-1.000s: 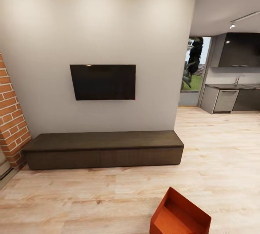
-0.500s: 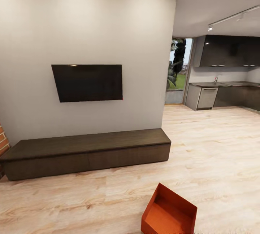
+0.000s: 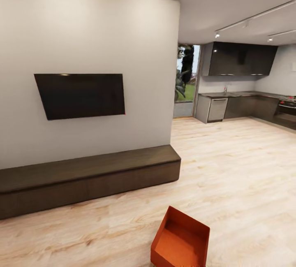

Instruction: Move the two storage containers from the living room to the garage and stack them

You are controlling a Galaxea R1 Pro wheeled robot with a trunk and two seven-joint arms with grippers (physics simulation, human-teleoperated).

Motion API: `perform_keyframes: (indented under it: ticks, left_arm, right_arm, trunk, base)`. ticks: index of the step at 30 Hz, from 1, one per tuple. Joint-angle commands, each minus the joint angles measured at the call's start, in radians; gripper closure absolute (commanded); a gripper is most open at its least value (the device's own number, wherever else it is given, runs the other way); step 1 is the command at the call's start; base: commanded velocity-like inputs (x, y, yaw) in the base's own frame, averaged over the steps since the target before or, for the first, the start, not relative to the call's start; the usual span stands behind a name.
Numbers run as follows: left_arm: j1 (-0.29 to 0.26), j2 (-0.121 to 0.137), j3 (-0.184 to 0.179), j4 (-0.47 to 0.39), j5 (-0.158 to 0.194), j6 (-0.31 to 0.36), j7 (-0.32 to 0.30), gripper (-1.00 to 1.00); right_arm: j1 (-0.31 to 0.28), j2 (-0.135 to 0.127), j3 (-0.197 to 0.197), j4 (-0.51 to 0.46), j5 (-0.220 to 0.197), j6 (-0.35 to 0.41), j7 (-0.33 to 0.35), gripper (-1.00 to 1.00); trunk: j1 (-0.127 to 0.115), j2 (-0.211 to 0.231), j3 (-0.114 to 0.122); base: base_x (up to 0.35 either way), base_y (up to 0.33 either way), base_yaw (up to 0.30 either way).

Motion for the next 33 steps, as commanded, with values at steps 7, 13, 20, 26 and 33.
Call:
perform_keyframes:
  ticks: [7, 13, 20, 26, 33]
  left_arm:
    - [-0.001, 0.000, 0.006, 0.000, 0.002, -0.001, 0.001, -1.00]
    - [-0.001, 0.000, 0.005, 0.000, 0.000, -0.001, 0.001, -1.00]
    - [-0.001, 0.000, 0.005, 0.000, 0.000, -0.001, 0.001, -1.00]
    - [-0.001, 0.000, 0.005, 0.000, 0.000, -0.001, 0.001, -1.00]
    - [-0.001, 0.000, 0.006, 0.000, 0.000, -0.001, 0.001, -1.00]
  right_arm:
    - [-0.002, -0.002, 0.004, 0.003, -0.003, -0.010, 0.001, -1.00]
    - [-0.002, -0.002, 0.006, 0.003, 0.000, -0.011, 0.000, -1.00]
    - [-0.002, -0.002, 0.006, 0.003, -0.001, -0.013, -0.001, -1.00]
    - [-0.002, -0.002, 0.004, 0.003, -0.003, -0.013, -0.001, -1.00]
    - [-0.002, -0.002, 0.005, 0.003, -0.002, -0.013, -0.002, -1.00]
  trunk:
    - [0.000, -0.002, -0.002]
    - [0.000, -0.002, -0.002]
    - [0.000, -0.002, -0.002]
    - [0.000, -0.002, -0.002]
    - [0.000, -0.002, -0.002]
  base:
    - [0.000, 0.000, -0.243]
    - [0.000, 0.000, -0.243]
    - [0.000, 0.000, -0.243]
    - [0.000, 0.000, -0.242]
    - [0.000, 0.000, -0.242]
